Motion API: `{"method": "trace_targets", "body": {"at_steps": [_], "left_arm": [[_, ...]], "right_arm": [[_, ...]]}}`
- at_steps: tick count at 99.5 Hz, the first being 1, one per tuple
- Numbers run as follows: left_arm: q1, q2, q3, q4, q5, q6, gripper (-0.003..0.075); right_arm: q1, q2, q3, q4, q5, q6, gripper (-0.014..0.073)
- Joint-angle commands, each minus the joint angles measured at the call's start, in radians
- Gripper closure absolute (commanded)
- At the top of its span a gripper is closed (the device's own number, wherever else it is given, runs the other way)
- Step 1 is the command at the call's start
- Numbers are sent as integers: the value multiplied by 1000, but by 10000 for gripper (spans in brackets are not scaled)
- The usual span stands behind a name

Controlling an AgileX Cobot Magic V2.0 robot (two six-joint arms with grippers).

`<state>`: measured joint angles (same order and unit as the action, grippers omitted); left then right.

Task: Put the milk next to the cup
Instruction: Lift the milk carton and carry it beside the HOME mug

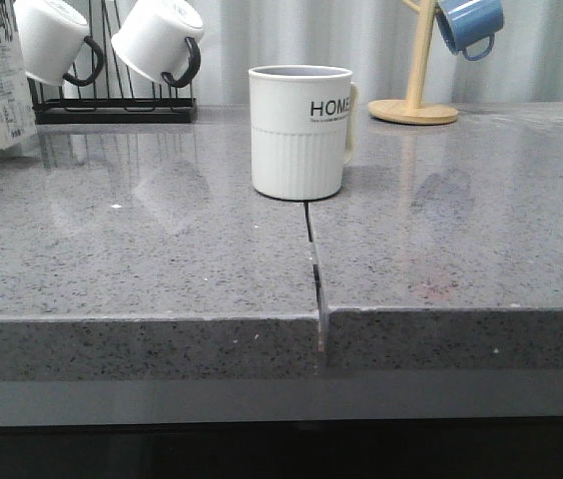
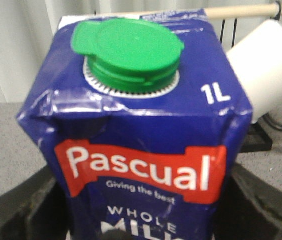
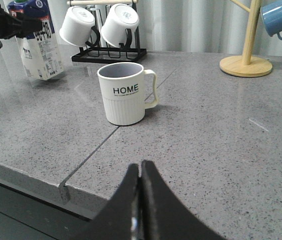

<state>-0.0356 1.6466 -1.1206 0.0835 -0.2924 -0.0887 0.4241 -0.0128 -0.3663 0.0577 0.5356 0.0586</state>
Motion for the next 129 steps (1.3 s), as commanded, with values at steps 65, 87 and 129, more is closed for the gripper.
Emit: {"method": "trace_targets", "body": {"at_steps": [65, 87, 129], "left_arm": [[-248, -334, 231, -18, -85, -7, 530], [-321, -266, 229, -97, -196, -7, 530], [-452, -137, 204, -128, -274, -7, 530]], "right_arm": [[-2, -10, -20, -11, -74, -7, 664], [-2, -10, -20, -11, -74, -7, 664], [-2, -10, -20, -11, -74, -7, 664]]}}
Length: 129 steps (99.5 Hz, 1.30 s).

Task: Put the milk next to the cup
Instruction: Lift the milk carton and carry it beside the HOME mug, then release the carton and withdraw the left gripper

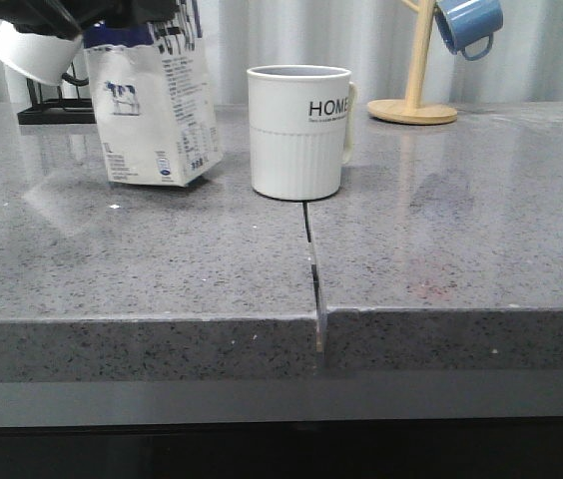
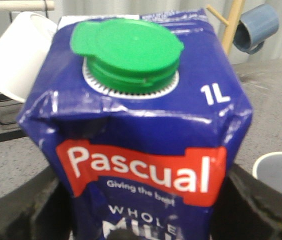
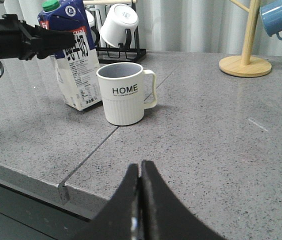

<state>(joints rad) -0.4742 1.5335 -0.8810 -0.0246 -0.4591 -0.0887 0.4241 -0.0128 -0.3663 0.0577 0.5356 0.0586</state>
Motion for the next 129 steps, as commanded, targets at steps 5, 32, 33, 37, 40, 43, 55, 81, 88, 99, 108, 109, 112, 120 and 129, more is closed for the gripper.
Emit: {"method": "trace_targets", "body": {"at_steps": [5, 32, 33, 37, 40, 43, 55, 81, 88, 99, 108, 109, 112, 120, 129], "left_arm": [[-13, -17, -36, -22, -107, -7, 530], [-13, -13, -36, -26, -107, -7, 194], [-13, -13, -36, -26, -107, -7, 176], [-13, -15, -36, -30, -105, -7, 80], [-13, -20, -36, -32, -100, -7, 33], [-13, -26, -36, -32, -100, -7, 3], [-13, -56, -36, -27, -87, -7, 56], [-13, -168, -34, -27, 145, 45, 85], [-13, -209, -34, -27, 222, 47, 150], [-13, -282, -34, -27, 359, 47, 385], [-11, -342, -29, -15, 454, 58, 626], [-11, -353, -29, -12, 459, 58, 665], [-11, -376, -18, 9, 478, 59, 738], [-11, -441, 13, 32, 502, 59, 741], [-11, -521, 54, 37, 538, 59, 741]], "right_arm": [[-2, -10, -20, -11, -74, -7, 664], [-2, -10, -20, -11, -74, -7, 664], [-2, -10, -20, -11, -74, -7, 664], [-2, -10, -20, -11, -74, -7, 664], [-2, -10, -20, -11, -74, -7, 664], [-2, -10, -20, -11, -74, -7, 664], [-2, -10, -20, -11, -74, -7, 664], [-2, -10, -20, -11, -74, -7, 664], [-2, -10, -20, -11, -74, -7, 664], [-2, -10, -20, -11, -74, -7, 664], [-2, -10, -20, -11, -74, -7, 664], [-2, -10, -20, -11, -74, -7, 664], [-2, -10, -20, -11, -74, -7, 664], [-2, -10, -20, -11, -74, -7, 664], [-2, -10, -20, -11, -74, -7, 664]]}}
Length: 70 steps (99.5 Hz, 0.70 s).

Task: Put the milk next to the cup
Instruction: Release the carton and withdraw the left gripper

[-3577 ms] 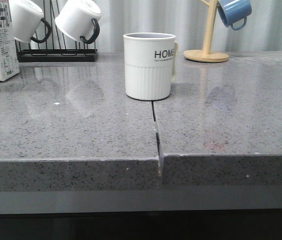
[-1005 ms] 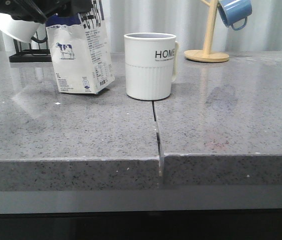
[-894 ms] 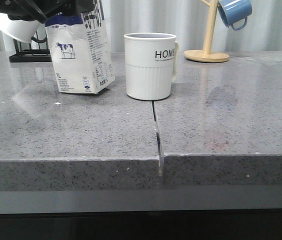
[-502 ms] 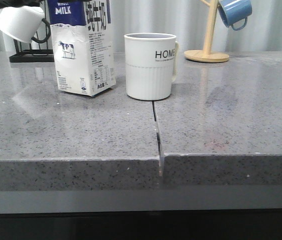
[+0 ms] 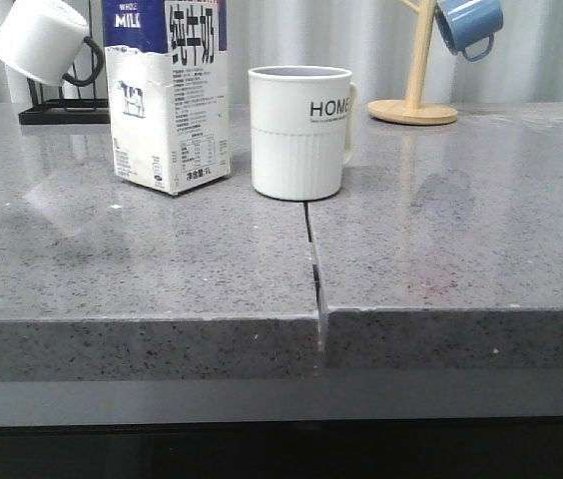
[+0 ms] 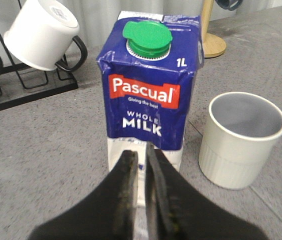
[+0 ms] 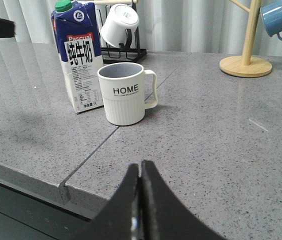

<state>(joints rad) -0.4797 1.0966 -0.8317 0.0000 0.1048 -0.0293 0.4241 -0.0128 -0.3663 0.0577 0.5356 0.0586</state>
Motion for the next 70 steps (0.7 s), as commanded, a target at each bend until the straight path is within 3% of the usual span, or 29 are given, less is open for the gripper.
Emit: {"method": "trace_targets", "body": {"at_steps": [1, 22, 70], "left_arm": [[-6, -96, 8, 13, -23, 0, 741], [47, -274, 111, 28, 59, 0, 741], [279, -639, 287, 38, 214, -14, 741]], "right_arm": [[-2, -10, -20, -11, -74, -7, 664], [-2, -10, -20, -11, -74, -7, 664], [-2, -10, -20, -11, -74, -7, 664]]}}
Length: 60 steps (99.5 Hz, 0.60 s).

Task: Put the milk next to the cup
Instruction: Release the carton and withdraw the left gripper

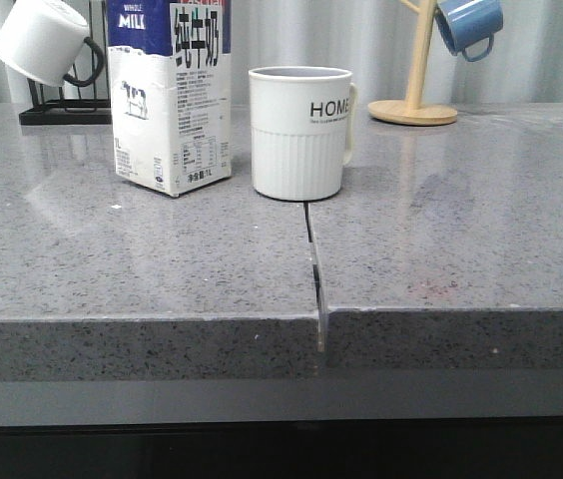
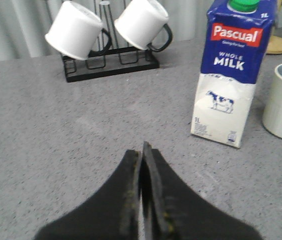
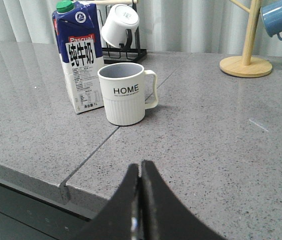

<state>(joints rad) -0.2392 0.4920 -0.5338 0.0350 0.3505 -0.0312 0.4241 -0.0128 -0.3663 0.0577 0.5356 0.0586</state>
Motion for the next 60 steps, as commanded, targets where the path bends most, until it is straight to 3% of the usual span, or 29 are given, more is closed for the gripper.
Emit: {"method": "trace_targets", "body": {"at_steps": [1, 30, 60], "left_arm": [[41, -41, -10, 3, -28, -12, 741], [129, -137, 74, 3, -10, -12, 741], [142, -201, 172, 4, -39, -12, 741]], "right_arm": [[-2, -10, -20, -11, -74, -7, 664], [-2, -10, -20, -11, -74, -7, 664], [-2, -10, -20, -11, -74, -7, 664]]}}
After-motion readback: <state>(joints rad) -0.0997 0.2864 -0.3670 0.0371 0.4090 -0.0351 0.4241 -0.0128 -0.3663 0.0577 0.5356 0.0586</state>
